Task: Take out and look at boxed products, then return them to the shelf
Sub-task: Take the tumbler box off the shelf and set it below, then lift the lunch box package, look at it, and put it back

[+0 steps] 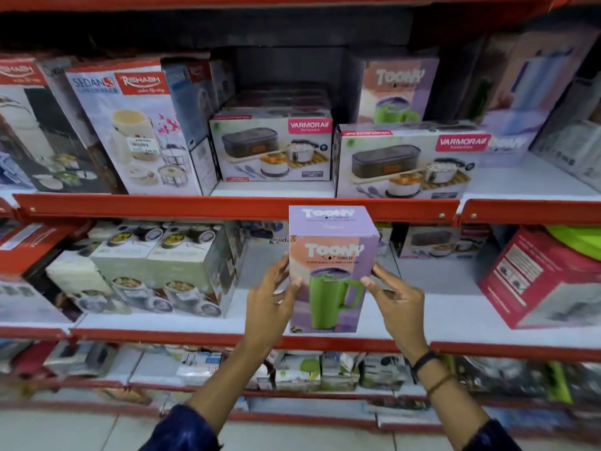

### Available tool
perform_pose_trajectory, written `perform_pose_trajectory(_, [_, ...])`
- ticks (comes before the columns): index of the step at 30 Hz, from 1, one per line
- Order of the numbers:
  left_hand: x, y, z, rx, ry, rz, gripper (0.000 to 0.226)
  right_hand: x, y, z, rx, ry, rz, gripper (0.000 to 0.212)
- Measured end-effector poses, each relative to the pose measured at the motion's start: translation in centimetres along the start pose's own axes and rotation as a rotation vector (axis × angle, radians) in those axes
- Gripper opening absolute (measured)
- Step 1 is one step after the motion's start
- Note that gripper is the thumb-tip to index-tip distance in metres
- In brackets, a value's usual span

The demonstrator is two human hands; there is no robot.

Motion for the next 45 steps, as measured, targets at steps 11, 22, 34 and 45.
perform_pose_trajectory(11, [0.2, -7.9, 6.3, 0.071, -0.135, -0.099, 0.038, 1.9, 8.7, 0.5, -0.046, 0.057, 0.248, 0.035])
perform_pose_trajectory(22, [-0.5, -10.9, 8.6, 0.113, -0.174, -0.156, 0.04, 3.0, 11.7, 1.4, -0.052, -0.022, 0.337, 0.031])
perform_pose_trajectory(34, [5.0, 2.7, 6.8, 0.045, 0.167, 0.313, 0.032, 4.6, 1.7, -3.7, 0.083, 0.23, 0.088, 0.024])
perform_pose_trajectory(45, [17.2, 5.5, 8.3, 0.047, 0.024, 0.054, 0.046, 17.5, -6.7, -10.5, -0.192, 0.383, 0.068, 0.05])
Point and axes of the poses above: each hand's wrist, its own x-axis towards the middle knuckle, its own z-axis out of the palm, y = z × x, the point moved 4 cm from there along x, towards the middle knuckle, and after that the axes turned 13 degrees about z, right-handed, at the moved point
